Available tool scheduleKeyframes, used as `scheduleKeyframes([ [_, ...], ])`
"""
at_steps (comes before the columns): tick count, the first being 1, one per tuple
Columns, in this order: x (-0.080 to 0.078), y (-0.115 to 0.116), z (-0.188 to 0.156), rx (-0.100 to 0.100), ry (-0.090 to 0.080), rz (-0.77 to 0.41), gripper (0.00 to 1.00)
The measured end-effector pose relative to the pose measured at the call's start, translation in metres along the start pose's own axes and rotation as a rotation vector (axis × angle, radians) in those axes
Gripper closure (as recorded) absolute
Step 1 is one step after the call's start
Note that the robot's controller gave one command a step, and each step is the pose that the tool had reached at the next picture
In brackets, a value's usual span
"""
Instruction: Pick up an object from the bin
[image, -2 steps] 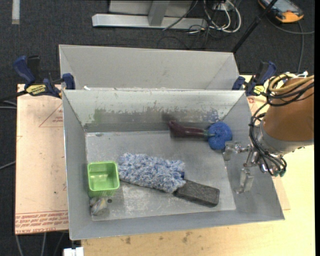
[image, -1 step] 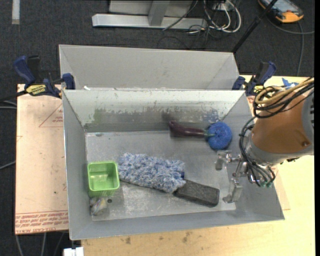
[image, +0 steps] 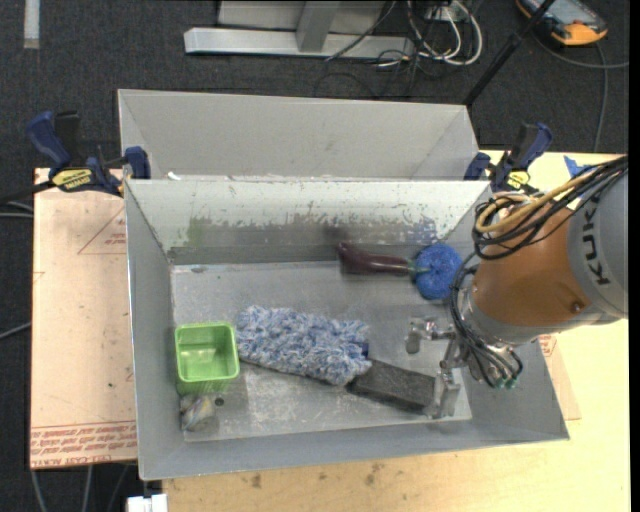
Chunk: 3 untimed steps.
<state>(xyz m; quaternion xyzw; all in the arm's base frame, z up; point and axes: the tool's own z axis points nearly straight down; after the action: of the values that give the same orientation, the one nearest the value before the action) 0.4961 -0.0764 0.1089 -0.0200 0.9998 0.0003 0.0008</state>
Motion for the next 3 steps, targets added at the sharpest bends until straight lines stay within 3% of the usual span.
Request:
scheduleKeyframes([
  [1, 0.006, 0.021, 0.018, -0.001, 0.002, 0.005, 0.0],
  [2, 0.004, 0.047, 0.035, 0.001, -0.007, -0.001, 0.0],
  [3, 0.004, 0.053, 0.039, 0.0, -0.002, 0.055, 1.0],
])
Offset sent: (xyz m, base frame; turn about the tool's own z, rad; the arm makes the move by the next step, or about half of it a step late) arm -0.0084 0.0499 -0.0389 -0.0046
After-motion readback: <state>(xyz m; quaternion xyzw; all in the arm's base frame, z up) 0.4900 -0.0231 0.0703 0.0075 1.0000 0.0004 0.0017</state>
